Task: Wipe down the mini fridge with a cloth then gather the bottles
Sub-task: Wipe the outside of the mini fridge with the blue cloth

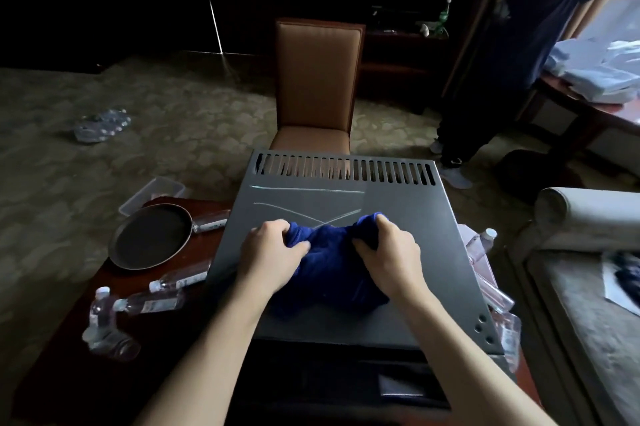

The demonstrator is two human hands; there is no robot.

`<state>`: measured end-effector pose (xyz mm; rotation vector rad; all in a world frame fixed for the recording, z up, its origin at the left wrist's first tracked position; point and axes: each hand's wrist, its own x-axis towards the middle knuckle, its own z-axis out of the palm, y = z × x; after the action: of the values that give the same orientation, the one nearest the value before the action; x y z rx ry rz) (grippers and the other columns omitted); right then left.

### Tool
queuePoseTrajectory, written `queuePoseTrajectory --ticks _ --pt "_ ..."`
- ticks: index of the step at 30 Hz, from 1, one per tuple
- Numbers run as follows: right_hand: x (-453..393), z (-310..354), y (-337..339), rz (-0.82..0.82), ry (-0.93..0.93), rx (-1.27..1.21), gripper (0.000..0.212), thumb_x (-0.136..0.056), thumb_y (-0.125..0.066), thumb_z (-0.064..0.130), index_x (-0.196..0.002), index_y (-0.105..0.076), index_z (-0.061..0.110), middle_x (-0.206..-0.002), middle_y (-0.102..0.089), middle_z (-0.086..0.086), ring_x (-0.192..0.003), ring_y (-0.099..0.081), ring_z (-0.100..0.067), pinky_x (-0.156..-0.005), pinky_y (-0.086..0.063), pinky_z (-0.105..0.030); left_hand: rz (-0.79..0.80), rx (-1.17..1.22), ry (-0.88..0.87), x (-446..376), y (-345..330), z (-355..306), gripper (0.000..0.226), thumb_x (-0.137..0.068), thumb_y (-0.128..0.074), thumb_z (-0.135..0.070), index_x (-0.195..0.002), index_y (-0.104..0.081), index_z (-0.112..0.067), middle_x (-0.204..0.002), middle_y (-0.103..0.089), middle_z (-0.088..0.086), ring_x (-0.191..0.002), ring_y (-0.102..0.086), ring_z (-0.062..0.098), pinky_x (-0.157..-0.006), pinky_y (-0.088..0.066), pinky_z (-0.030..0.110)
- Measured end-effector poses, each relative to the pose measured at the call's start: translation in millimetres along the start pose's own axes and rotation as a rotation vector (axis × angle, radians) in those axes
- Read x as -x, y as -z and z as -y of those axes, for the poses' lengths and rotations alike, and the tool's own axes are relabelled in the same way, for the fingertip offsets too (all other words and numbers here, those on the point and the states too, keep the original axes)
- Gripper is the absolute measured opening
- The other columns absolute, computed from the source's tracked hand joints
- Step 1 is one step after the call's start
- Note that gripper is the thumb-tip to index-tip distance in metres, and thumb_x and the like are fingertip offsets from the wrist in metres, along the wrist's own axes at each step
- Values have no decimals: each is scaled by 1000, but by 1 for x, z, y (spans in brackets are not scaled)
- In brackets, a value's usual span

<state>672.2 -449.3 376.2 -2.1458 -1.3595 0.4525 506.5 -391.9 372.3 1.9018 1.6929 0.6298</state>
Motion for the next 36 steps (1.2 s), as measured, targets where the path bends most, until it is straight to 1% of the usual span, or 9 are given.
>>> queuePoseTrajectory --ticks 6,11,13,17,21,24,28,32,36 --pt "56 6 -6 -18 -31 58 21 -83 -68 29 -83 -49 18 -75 -62 3 -77 -57 -28 -64 -36 -32 33 -12 -82 39 20 33 31 -79 -69 -38 -72 -48 -17 -68 -61 -1 -71 -59 23 -57 -31 30" --pt "67 47 -42 1 -5 13 18 -82 -67 29 -85 -54 17 -75 -63 3 -74 -56 -22 -68 -43 -31 -31 26 -100 47 51 76 33 -80 -72 -29 -64 -45 -19 -57 -49 -6 -57 -50 9 -50 -28 17" --pt "60 65 -58 -13 -5 -17 20 -82 -66 30 -81 -50 19 -71 -59 6 -70 -52 -20 -66 -39 -30 -60 16 -88 37 64 91 27 -80 -73 -27 -67 -51 -17 -60 -53 -6 -61 -54 11 -52 -33 22" --pt "38 94 -75 10 -36 18 38 -86 -63 31 -67 -29 28 -69 -48 11 -72 -42 -18 -64 -25 -27 -107 -9 -72 4 73 102 17 -80 -72 -24 -79 -61 -12 -73 -64 -1 -74 -61 25 -61 -36 30" --pt "39 92 -71 27 -71 1 23 -87 -63 31 -81 -41 24 -87 -63 1 -85 -55 -25 -67 -31 -28 -77 44 -83 -3 73 100 14 -80 -71 -26 -79 -61 -15 -73 -65 -2 -73 -61 21 -60 -40 31" --pt "62 80 -64 23 -94 -39 14 -85 -64 26 -89 -52 22 -84 -62 8 -79 -57 -17 -67 -36 -24 -25 112 -95 15 73 99 19 -78 -73 -30 -76 -60 -16 -65 -62 -5 -67 -60 14 -59 -43 31" --pt "83 59 -48 5 -141 -58 17 -79 -72 24 -91 -61 26 -80 -68 9 -76 -62 -11 -72 -48 -26 80 119 -110 27 69 93 21 -74 -74 -39 -76 -62 -21 -60 -61 -8 -63 -60 10 -52 -36 17" --pt "82 51 -39 37 -132 -26 21 -74 -75 24 -91 -65 31 -81 -70 14 -79 -64 -3 -76 -51 -27 192 100 -100 18 71 89 25 -70 -73 -49 -76 -64 -27 -70 -67 -13 -70 -63 5 -65 -48 24" --pt "65 47 -38 27 -123 9 24 -74 -75 20 -93 -64 30 -84 -70 15 -83 -65 -5 -77 -51 -26 165 66 -111 9 62 80 27 -73 -73 -48 -75 -60 -24 -72 -65 -12 -72 -61 6 -66 -48 26"
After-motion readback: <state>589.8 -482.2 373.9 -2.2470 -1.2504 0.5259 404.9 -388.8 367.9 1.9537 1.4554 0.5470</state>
